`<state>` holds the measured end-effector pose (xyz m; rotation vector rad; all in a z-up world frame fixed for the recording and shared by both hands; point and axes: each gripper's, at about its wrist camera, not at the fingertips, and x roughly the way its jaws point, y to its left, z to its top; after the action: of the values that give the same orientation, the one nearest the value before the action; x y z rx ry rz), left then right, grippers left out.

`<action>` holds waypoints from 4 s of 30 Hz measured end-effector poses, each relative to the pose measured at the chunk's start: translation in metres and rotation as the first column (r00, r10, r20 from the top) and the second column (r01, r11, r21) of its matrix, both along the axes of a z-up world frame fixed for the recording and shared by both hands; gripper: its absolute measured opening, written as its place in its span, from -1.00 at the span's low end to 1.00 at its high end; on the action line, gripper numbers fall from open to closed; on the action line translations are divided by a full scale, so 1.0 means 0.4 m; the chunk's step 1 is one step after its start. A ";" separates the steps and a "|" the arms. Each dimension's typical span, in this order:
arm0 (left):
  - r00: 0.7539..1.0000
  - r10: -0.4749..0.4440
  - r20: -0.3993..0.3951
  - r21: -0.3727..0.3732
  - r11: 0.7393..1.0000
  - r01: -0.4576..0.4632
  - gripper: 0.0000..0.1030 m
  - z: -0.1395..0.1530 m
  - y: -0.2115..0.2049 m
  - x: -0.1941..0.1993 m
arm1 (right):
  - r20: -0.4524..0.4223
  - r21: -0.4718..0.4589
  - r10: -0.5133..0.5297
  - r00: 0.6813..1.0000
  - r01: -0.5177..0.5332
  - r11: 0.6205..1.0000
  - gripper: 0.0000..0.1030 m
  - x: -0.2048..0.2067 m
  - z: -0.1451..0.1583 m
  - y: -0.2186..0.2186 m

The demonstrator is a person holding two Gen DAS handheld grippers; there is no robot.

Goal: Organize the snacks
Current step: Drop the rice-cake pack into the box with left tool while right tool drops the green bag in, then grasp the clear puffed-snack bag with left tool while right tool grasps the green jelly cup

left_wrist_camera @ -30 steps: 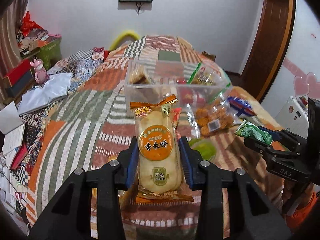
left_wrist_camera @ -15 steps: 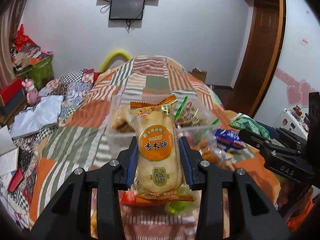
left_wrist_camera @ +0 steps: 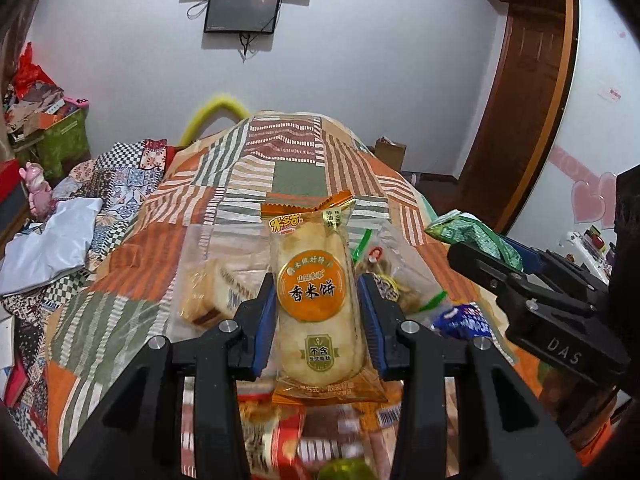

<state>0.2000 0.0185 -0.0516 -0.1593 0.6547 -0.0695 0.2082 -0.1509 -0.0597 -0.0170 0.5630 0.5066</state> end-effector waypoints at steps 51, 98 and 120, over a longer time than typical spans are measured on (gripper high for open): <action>0.990 0.084 -0.114 0.053 0.996 -0.078 0.11 -0.043 0.059 0.000 | -0.044 -0.081 0.054 0.998 -0.058 0.995 0.26 -0.030 -0.019 0.043; 0.960 0.052 -0.277 0.006 0.999 -0.053 0.27 -0.292 0.199 -0.343 | -0.331 -0.167 0.156 0.931 -0.221 0.961 0.07 -0.247 -0.269 0.217; 0.983 0.068 -0.169 -0.040 0.996 -0.075 -0.09 -0.170 0.194 -0.327 | -0.219 -0.089 0.111 0.969 -0.133 0.987 0.06 -0.224 -0.154 0.127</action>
<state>0.0693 0.0963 -0.1197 -0.2352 0.8146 -0.0021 0.1187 -0.1002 -0.1212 -0.0966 0.8022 0.6032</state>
